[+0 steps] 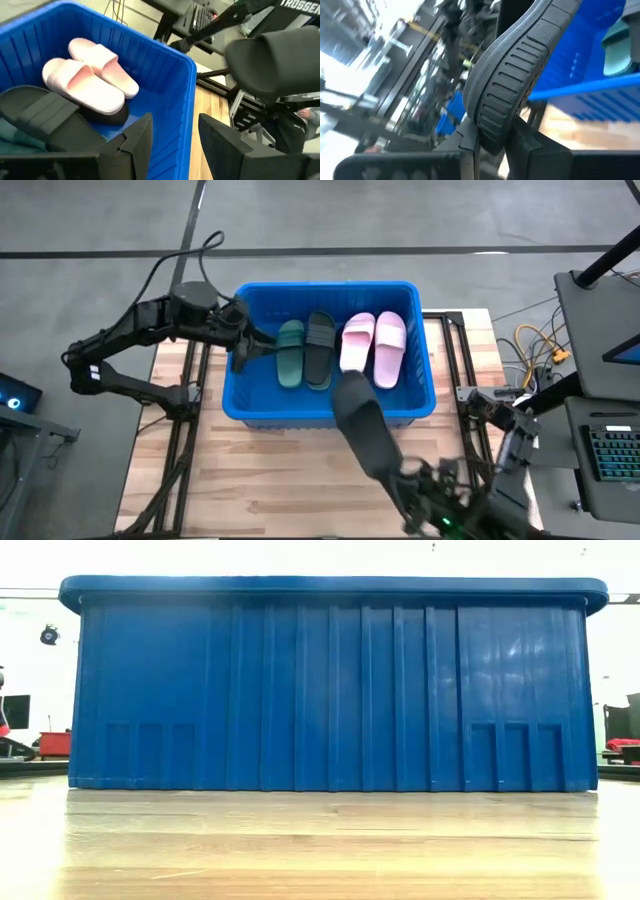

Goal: Pick and place slides into bin
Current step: Put the black slide into the bin

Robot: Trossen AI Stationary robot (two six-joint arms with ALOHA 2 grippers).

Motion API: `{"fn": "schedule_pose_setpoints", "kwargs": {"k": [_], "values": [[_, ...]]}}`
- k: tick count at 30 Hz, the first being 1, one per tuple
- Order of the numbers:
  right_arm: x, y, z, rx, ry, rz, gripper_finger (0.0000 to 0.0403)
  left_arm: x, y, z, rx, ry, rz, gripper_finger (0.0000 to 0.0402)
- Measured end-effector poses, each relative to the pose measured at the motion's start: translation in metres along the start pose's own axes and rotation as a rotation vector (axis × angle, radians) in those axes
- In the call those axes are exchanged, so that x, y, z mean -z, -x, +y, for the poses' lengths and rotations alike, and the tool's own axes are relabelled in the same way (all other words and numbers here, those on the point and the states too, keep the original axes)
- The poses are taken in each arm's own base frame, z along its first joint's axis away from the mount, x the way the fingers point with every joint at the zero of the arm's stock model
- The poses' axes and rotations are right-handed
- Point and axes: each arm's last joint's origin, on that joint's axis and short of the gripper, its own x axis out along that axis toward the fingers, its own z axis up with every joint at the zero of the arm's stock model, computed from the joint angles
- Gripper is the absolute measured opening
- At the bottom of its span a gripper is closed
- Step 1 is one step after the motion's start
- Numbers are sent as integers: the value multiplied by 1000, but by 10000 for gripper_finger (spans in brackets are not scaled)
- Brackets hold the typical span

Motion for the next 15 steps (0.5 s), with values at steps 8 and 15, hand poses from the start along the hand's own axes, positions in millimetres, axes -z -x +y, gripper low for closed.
{"fn": "schedule_pose_setpoints", "kwargs": {"k": [8,15], "values": [[-6,-68,9,68,-37,-157,49,2,5,-10,-17,-60,-34,144],[-13,-139,11,132,-100,-257,49,9,14,-17,12,-132,-3,144]]}}
